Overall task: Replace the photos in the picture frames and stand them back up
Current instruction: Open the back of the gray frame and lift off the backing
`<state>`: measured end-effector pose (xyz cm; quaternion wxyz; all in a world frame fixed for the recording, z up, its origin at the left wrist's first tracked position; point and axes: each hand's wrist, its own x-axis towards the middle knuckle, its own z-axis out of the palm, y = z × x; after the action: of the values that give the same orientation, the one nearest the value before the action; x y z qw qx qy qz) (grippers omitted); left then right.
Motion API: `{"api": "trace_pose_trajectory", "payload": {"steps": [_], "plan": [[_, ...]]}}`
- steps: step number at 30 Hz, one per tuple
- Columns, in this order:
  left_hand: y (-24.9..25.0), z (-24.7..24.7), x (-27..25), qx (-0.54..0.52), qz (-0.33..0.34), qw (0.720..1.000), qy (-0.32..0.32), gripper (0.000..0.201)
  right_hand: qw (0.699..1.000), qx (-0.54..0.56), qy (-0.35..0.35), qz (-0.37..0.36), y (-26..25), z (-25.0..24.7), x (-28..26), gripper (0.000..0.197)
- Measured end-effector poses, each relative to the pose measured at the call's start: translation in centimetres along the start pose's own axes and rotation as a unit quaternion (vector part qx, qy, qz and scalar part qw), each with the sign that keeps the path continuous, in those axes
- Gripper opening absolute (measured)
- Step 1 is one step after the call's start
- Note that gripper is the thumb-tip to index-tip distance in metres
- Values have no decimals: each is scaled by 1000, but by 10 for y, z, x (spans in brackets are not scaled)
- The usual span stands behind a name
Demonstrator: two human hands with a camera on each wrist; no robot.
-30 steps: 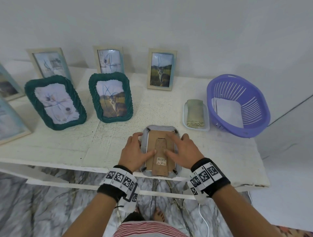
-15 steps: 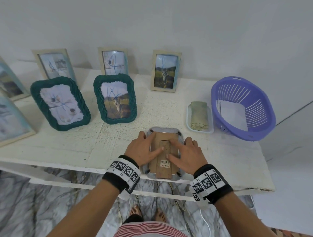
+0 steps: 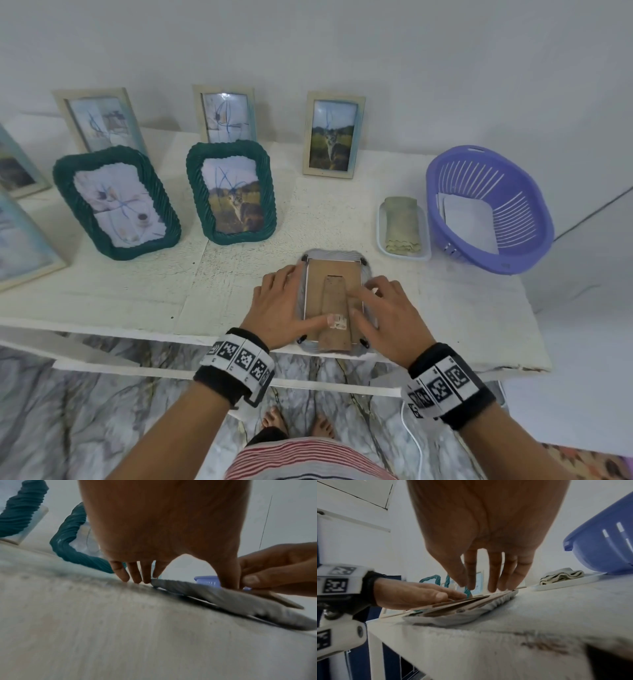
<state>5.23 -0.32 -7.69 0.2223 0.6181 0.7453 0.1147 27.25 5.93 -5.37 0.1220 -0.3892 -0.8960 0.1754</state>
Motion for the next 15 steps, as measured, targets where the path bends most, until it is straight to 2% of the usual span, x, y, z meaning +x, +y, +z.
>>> {"api": "trace_pose_trajectory", "payload": {"steps": [2,4,9,15], "plan": [[-3,5,-3,7,5,1000,2,122,997,35,-35,-56,3,-1,-13,21],[-4,8,-3,13,7,1000,6,124,994,35,-63,-84,8,-3,-22,20],[-5,8,-3,15,5,1000,3,127,990,20,-105,-95,16,-4,-28,39],[-5,7,-5,15,8,1000,2,128,991,14,-86,-98,16,-1,-26,31]]}}
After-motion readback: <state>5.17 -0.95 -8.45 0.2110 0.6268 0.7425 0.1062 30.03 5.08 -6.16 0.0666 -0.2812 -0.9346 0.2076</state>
